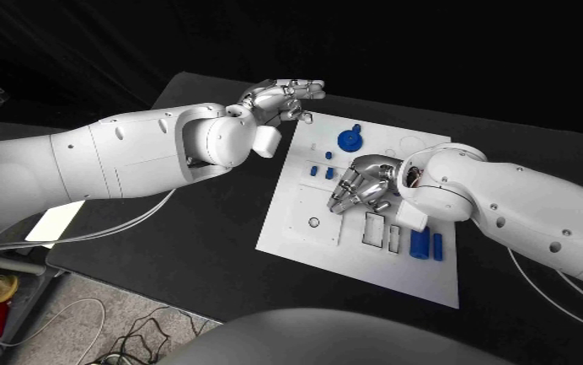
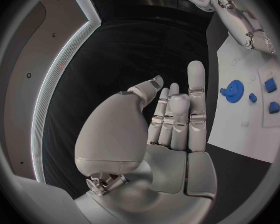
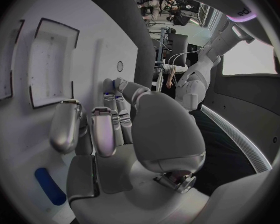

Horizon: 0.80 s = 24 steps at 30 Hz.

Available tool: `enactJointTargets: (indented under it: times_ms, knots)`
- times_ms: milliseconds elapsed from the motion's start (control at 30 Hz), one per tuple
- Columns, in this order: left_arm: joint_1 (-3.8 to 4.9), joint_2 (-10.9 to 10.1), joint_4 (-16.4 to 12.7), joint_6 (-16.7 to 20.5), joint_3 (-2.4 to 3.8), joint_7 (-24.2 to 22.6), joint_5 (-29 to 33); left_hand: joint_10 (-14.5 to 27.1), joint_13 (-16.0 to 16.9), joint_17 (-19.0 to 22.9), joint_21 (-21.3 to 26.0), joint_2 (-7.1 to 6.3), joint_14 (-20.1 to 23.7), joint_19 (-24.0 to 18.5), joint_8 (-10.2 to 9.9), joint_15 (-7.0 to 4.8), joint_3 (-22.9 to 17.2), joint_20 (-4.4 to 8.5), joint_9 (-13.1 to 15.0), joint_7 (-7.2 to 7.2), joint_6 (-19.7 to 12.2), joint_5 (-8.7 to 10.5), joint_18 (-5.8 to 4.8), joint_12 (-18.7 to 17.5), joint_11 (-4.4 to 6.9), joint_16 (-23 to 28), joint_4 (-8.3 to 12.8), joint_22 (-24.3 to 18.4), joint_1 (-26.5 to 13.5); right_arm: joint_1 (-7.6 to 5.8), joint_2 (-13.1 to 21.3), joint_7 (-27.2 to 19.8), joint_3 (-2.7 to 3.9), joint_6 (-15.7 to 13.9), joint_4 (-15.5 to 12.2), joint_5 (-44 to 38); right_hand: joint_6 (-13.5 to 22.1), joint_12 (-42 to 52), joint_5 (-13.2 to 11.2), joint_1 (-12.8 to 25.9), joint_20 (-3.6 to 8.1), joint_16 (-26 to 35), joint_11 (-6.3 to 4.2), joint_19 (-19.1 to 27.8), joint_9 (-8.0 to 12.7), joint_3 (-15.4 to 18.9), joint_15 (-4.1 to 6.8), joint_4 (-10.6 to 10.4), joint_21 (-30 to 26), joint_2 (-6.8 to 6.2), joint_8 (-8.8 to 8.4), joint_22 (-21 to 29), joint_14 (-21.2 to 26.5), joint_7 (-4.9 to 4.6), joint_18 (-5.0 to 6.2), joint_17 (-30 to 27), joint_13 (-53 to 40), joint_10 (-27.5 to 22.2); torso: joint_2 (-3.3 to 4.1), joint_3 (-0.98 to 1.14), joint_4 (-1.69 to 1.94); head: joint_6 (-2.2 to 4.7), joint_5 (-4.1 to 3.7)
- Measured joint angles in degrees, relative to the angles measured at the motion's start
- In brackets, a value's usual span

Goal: Assemble the parts on the task board

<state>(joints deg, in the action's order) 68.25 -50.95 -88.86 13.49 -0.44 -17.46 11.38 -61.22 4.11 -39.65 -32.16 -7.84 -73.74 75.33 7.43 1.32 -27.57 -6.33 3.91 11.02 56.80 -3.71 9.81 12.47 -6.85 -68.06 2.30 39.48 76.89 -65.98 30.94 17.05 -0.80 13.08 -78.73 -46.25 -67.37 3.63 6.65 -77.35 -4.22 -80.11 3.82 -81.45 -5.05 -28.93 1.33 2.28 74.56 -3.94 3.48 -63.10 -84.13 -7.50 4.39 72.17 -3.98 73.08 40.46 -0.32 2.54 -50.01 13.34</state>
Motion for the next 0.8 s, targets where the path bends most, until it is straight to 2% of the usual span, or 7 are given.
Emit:
enactJointTargets:
  times_ms: [367,667,800]
  knots:
    - [0.0,0.0,-0.1,-0.1,0.0,0.1,0.0,0.0,0.0,0.1,0.0,0.0,0.0,0.0,0.0,0.0,0.0,0.0,0.0,0.21,-0.2,0.0,-0.01,0.0,0.0,0.0,0.0,0.0,0.0,-0.06,-0.2,-0.1,-0.03,-0.7,-0.3,-1.4,0.1,0.0,0.0,0.0,0.0,0.0,0.0,0.0,0.0,0.0,0.0,0.0,0.0,0.0,-0.09,0.1,0.0,-0.07,0.0,-0.1,0.0,0.0,0.0,-0.01,0.01,0.0,0.05]
    - [0.0,0.0,-0.1,-0.2,0.0,0.2,0.0,0.0,0.0,0.1,0.0,0.0,0.0,0.0,0.0,0.0,0.0,0.0,0.0,0.21,-0.2,0.0,-0.01,0.0,0.0,0.0,0.0,0.0,0.0,0.0,0.0,-0.6,-0.11,-2.4,-1.2,-4.3,0.5,0.1,0.0,0.0,0.0,0.0,-0.05,0.0,-0.1,0.4,0.0,0.3,0.0,0.0,-0.08,0.1,0.0,-0.08,0.01,0.1,0.1,0.1,0.01,0.02,0.01,0.0,-0.01]
    - [0.01,0.0,-0.1,-0.3,0.0,0.2,-0.1,0.0,0.0,0.1,0.0,0.0,0.0,0.0,0.0,0.0,0.0,0.0,0.0,0.21,-0.2,0.0,0.0,0.0,0.0,0.0,0.0,0.0,0.0,0.01,0.1,-1.1,-0.11,-3.1,-1.6,-5.9,1.1,1.0,0.2,0.0,0.0,0.0,-0.43,0.0,0.1,1.0,0.0,0.8,0.0,-0.01,-0.07,0.0,0.0,0.52,0.0,0.3,-0.4,0.7,0.01,0.05,0.01,0.0,-0.05]
